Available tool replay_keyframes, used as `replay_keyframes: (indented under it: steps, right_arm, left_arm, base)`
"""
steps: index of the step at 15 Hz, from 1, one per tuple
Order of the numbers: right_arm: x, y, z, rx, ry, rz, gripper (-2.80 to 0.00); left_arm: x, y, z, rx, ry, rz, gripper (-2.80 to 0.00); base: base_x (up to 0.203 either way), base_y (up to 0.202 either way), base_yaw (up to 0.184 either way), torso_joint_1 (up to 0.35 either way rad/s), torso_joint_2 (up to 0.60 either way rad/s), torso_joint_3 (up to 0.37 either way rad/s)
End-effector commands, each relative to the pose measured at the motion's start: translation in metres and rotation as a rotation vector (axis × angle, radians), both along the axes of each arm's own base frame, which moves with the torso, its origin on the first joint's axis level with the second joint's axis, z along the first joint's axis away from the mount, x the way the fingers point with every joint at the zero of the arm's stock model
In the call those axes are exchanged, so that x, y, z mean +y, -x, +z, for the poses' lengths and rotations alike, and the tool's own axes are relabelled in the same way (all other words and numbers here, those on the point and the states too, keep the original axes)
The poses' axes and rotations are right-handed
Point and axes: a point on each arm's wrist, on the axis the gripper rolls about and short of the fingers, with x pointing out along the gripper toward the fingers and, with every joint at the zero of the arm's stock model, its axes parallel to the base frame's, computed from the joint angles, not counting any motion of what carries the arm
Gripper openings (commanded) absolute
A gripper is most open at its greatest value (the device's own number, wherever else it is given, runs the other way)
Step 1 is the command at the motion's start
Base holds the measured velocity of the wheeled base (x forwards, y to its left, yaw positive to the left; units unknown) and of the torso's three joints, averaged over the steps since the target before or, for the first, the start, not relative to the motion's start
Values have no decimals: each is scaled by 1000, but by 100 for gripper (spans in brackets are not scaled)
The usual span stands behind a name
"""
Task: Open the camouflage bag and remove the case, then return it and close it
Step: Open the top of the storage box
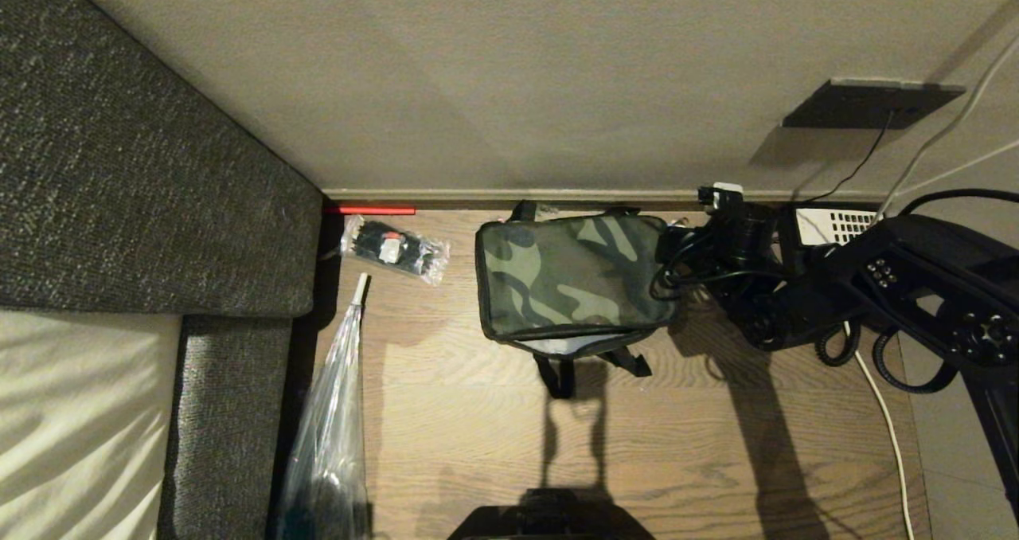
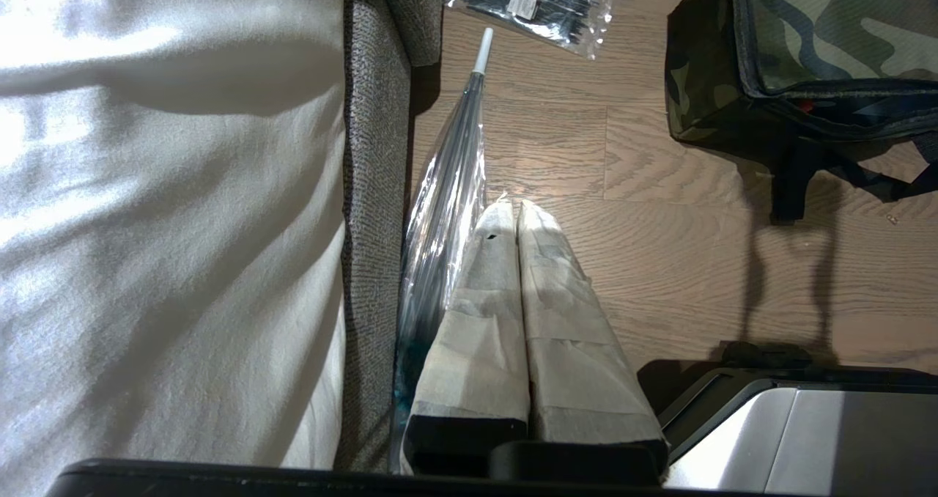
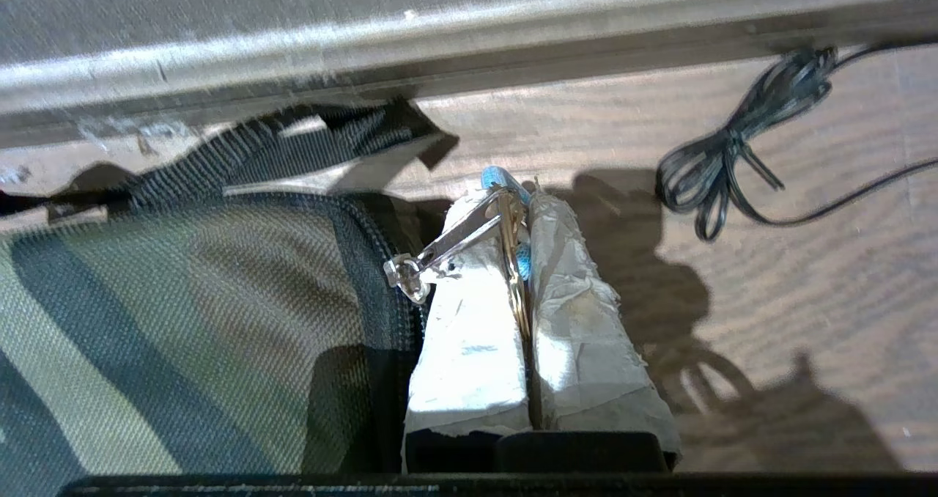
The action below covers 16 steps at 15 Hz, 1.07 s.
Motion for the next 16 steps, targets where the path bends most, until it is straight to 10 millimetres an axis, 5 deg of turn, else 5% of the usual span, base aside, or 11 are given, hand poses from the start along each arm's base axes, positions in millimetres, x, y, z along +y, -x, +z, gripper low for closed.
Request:
replay_keyframes:
  steps: [1, 14, 15, 16]
  right_arm:
    - [0, -2, 4, -19, -5, 0, -280]
    - [1, -4, 1, -12, 57, -5, -280]
    - [1, -4, 0, -9, 61, -9, 0]
    - [1, -2, -4, 3, 65, -7, -280]
  left_arm:
    - [0, 0, 0, 0, 0, 0, -280]
    - [0, 0, 0, 0, 0, 0, -280]
    - [0, 0, 0, 0, 0, 0, -280]
    - [0, 0, 0, 0, 0, 0, -280]
  base:
    - [0, 0, 0, 0, 0, 0]
    - [0, 0, 0, 0, 0, 0]
    - [0, 0, 0, 0, 0, 0]
    - [0, 0, 0, 0, 0, 0]
